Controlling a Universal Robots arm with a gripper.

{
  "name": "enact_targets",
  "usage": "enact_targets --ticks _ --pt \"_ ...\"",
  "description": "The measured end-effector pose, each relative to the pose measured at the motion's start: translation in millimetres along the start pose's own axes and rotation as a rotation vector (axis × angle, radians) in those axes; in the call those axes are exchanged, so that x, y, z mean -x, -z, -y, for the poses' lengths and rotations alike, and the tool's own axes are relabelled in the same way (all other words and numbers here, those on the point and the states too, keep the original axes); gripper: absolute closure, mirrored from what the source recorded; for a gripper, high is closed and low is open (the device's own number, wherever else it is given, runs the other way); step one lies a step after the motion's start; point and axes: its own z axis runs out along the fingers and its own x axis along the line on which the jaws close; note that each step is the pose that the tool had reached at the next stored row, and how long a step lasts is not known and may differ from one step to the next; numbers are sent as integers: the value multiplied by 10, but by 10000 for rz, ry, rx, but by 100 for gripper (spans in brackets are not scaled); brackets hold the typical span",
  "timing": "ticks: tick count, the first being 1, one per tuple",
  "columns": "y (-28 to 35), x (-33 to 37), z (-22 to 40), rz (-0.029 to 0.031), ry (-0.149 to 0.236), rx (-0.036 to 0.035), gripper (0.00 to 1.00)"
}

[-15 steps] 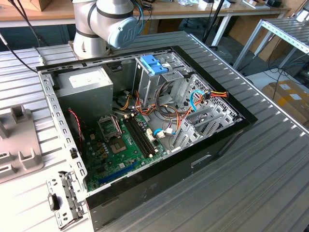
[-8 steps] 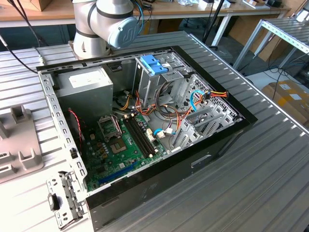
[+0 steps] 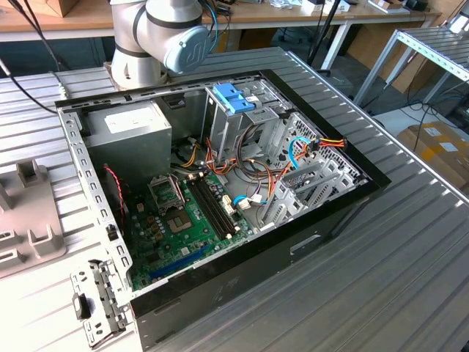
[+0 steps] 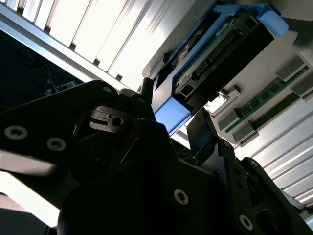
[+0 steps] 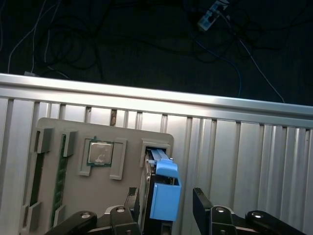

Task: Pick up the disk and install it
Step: 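Pick up the disk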

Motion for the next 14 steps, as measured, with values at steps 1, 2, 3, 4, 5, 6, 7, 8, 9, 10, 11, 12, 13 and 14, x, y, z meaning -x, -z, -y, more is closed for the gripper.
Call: enact_targets --ticks 1,2,3,4,5,6,7,8,9,10,11,12,13,14 --pt "-9 -1 0 0 0 0 44" --pt "-26 -4 1 -1 0 -1 44" --pt "-38 -5 0 0 -1 0 44" --pt "-46 -5 -1 0 -1 0 44" --pt "-59 -6 -2 0 0 -1 44" --pt "-66 -7 -4 0 0 0 44" --pt "-75 -7 -4 0 0 0 44" --pt "-82 -8 -5 0 0 -1 44" --pt "-92 -8 -6 0 0 0 44" --pt "-103 -9 -8 0 0 0 44" --pt "-114 -9 -11 0 0 0 44" --pt "-120 -9 -14 0 0 1 44" --pt "-125 -9 -16 -1 0 1 44" --pt "-140 -9 -20 0 0 0 44"
